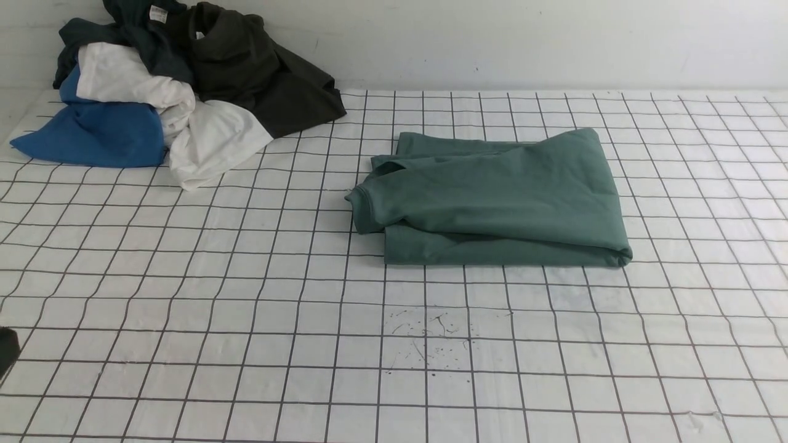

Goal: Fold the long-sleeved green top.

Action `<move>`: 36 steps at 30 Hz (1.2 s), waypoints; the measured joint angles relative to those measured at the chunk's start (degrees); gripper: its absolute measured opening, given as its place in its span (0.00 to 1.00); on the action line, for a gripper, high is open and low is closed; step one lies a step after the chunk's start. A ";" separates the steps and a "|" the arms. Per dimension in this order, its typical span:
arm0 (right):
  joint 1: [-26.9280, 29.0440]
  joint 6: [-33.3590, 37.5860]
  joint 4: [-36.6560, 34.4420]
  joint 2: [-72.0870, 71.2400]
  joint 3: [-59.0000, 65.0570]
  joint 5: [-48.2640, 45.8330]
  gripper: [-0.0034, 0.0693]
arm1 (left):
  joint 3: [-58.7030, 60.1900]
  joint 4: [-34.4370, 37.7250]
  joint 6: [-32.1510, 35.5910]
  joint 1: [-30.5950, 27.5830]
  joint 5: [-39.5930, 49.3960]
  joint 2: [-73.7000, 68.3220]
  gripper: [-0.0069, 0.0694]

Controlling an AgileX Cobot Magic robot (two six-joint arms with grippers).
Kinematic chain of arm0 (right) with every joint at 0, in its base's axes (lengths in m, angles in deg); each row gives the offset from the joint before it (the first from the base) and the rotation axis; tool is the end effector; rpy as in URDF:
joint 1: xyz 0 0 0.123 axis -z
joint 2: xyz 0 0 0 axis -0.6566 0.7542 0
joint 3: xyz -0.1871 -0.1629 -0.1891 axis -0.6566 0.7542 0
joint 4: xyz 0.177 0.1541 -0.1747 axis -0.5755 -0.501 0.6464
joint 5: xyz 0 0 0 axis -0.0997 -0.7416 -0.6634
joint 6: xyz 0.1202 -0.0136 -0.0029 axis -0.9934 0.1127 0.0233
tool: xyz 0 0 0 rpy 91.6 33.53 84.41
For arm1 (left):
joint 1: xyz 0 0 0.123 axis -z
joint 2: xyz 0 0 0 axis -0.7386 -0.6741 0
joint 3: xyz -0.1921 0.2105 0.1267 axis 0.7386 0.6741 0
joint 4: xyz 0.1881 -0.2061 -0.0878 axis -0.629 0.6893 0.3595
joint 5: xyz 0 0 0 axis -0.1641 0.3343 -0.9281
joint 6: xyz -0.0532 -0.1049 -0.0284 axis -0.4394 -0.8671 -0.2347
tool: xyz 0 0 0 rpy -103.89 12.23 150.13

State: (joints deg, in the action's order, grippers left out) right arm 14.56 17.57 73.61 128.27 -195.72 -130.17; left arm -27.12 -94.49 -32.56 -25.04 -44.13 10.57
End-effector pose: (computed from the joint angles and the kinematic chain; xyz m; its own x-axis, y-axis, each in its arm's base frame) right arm 0.3166 0.1283 0.5017 -0.5886 -0.4220 -0.6895 -0.3686 0.8992 -0.2357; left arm 0.0875 -0.0275 0.2859 -0.0402 0.1495 -0.9879 0.3281 0.9359 0.1283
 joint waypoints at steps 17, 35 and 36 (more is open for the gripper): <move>0.00 -21.35 3.41 -64.57 83.84 47.39 0.03 | 2.51 -1.95 0.00 0.00 -6.22 6.40 0.08; 0.18 -23.22 5.85 -76.30 107.57 68.77 0.03 | 2.51 -1.95 0.00 0.00 -6.27 6.40 0.08; 0.31 -23.22 5.80 -76.56 107.57 67.98 0.03 | 2.51 -1.95 0.00 0.00 -6.27 6.40 0.08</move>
State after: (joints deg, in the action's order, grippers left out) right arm 14.87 -5.65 79.41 51.71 -88.16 -62.19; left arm -24.61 -96.44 -32.56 -25.04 -50.40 16.97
